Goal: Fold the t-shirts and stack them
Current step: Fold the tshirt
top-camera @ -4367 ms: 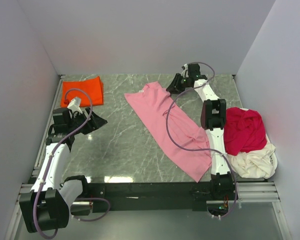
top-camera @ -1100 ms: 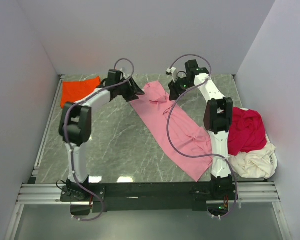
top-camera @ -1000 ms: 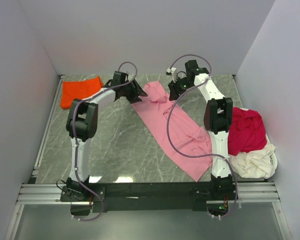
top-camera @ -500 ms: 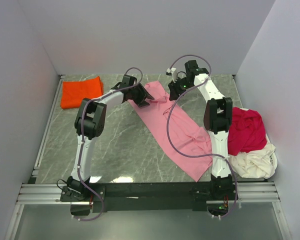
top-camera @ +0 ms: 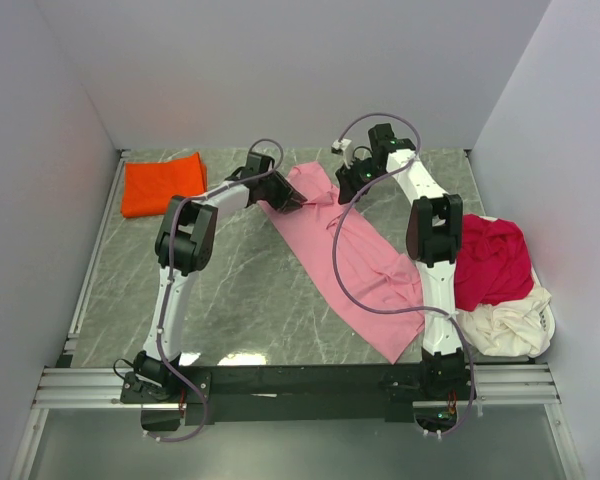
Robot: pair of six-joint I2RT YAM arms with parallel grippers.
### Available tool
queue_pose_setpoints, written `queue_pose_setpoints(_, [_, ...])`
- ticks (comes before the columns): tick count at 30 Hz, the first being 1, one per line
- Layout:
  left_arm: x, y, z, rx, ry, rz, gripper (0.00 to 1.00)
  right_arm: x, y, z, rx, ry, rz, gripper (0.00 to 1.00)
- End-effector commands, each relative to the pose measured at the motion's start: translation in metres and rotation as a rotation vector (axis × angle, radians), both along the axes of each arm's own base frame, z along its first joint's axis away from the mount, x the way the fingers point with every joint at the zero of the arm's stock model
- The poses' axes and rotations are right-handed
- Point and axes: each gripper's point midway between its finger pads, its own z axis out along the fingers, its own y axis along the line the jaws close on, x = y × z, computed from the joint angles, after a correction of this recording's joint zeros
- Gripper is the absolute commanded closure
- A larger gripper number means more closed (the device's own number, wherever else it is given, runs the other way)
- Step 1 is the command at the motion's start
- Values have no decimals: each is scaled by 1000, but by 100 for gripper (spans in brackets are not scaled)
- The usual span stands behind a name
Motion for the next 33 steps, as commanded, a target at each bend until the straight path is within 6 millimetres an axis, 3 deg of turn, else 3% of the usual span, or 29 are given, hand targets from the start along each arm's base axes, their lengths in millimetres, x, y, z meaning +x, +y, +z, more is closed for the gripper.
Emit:
queue_pose_setpoints(1, [19, -6, 19, -26, -66, 20, 67, 4, -1, 3, -7, -34, 10, 45])
queue_pose_setpoints(13, [23, -11, 23, -56, -81, 9, 88, 17, -2, -6, -39, -35, -33, 45])
queue_pose_setpoints(17, [24, -11, 26, -69, -92, 8, 100, 20, 0, -9, -40, -33, -38, 45])
queue_pose_setpoints(29, [25, -7, 30, -85, -101, 6, 100, 16, 8, -14, -71, -36, 6, 49])
queue_pose_setpoints(33, [26, -7, 33, -87, -108, 5, 100, 14, 10, -14, -71, -36, 17, 56])
